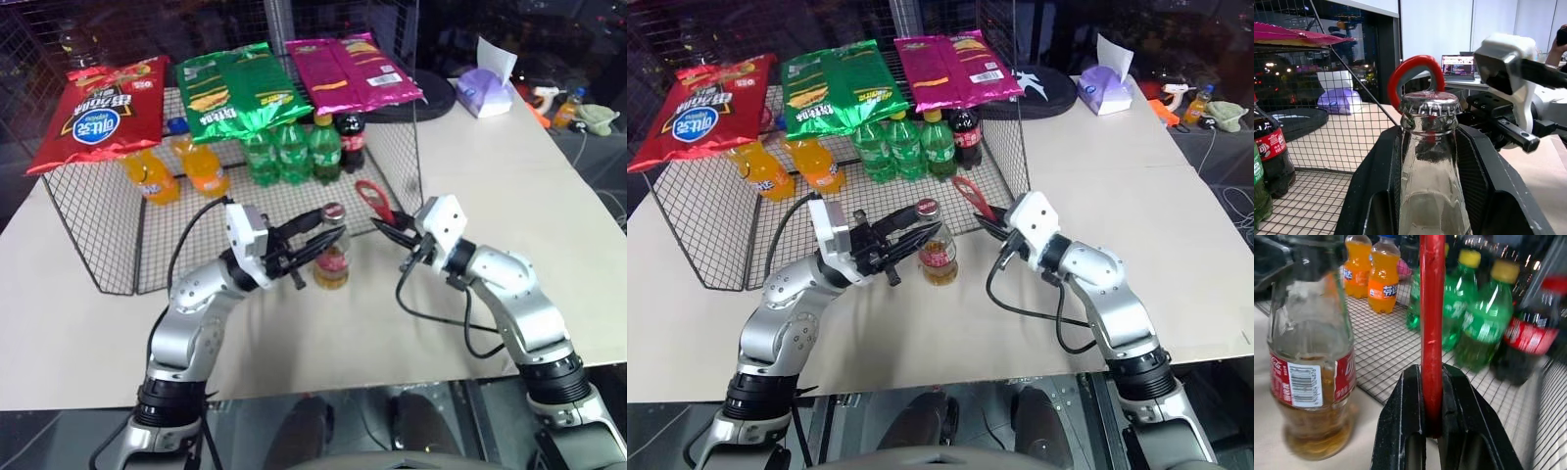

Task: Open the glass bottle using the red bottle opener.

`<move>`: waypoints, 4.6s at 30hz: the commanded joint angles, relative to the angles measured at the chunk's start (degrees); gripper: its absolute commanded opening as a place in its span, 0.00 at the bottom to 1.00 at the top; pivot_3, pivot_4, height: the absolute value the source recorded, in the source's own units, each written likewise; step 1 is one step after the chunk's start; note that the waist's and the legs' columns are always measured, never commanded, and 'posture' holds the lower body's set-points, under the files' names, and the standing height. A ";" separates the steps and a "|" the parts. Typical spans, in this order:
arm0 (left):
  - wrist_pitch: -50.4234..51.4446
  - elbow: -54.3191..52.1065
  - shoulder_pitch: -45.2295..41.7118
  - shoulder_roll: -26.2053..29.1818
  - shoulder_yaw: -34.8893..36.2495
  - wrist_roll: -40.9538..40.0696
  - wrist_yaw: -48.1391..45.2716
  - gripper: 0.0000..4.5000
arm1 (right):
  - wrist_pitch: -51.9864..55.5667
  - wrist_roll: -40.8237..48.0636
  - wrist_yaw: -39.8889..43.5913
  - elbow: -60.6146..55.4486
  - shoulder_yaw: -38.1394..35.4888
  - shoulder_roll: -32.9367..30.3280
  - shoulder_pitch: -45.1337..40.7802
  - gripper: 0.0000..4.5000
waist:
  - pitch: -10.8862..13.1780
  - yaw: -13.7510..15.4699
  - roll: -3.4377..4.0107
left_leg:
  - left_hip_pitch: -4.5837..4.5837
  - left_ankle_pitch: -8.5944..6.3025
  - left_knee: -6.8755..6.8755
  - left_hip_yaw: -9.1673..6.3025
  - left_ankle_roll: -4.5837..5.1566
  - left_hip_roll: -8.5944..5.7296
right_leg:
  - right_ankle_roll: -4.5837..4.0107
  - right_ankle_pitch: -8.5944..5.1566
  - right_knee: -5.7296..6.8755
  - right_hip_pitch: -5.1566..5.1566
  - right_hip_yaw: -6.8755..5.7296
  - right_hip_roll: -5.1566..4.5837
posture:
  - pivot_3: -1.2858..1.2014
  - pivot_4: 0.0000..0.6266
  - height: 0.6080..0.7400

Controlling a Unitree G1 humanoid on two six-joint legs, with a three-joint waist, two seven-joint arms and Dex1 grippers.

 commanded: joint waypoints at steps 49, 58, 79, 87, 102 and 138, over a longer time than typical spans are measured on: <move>-1.37 7.07 -3.72 -0.63 -2.18 2.95 -0.25 0.26 | -51.07 -38.55 -22.44 29.37 12.30 2.03 -11.96 0.00 | -0.02 -0.19 -0.01 | 1.10 0.02 -0.12 0.07 -0.02 0.07 | -0.02 -0.01 0.00 0.97 0.11 0.16 | 0.52 0.24 1.00; -1.42 6.80 -3.27 -0.81 -2.46 3.15 0.05 0.26 | -55.34 -41.04 -24.76 32.67 10.29 -1.30 -16.85 0.00 | -0.01 -0.17 -0.01 | 1.11 0.02 -0.12 0.08 -0.02 0.07 | -0.02 -0.01 -0.01 0.98 0.12 0.16 | 0.52 0.24 1.00; -1.97 6.63 -1.79 -0.99 -2.79 3.68 -0.18 0.26 | -57.90 -44.98 -30.16 32.82 7.77 -4.84 -22.26 0.00 | 0.04 0.04 0.01 | 1.05 0.02 -0.13 0.04 -0.02 0.06 | -0.03 -0.01 -0.04 0.98 0.11 0.13 | 0.52 0.24 1.00; -2.10 6.86 -1.42 -0.87 -2.96 3.69 -0.36 0.26 | -56.98 -47.83 -33.43 32.80 6.95 -5.46 -23.22 0.00 | 0.08 0.08 0.01 | 1.03 0.02 -0.13 0.03 -0.02 0.06 | -0.03 -0.01 -0.06 0.97 0.10 0.13 | 0.52 0.24 1.00; -2.21 6.80 -0.58 -0.75 -3.00 3.79 -0.30 0.26 | -56.27 -51.76 -38.16 32.91 6.28 -7.20 -24.76 0.00 | 0.11 0.13 0.01 | 1.03 0.02 -0.13 0.02 -0.02 0.05 | -0.03 -0.02 -0.07 0.97 0.09 0.13 | 0.52 0.24 1.00; -1.88 6.16 0.19 -1.23 -3.00 3.24 2.29 0.26 | -52.06 -42.17 -39.93 34.02 3.04 -7.13 -22.80 0.00 | 0.15 -0.21 0.02 | 1.04 0.02 -0.59 0.06 -0.03 0.14 | -0.05 -0.03 -0.43 0.93 0.12 0.14 | 0.52 0.24 1.00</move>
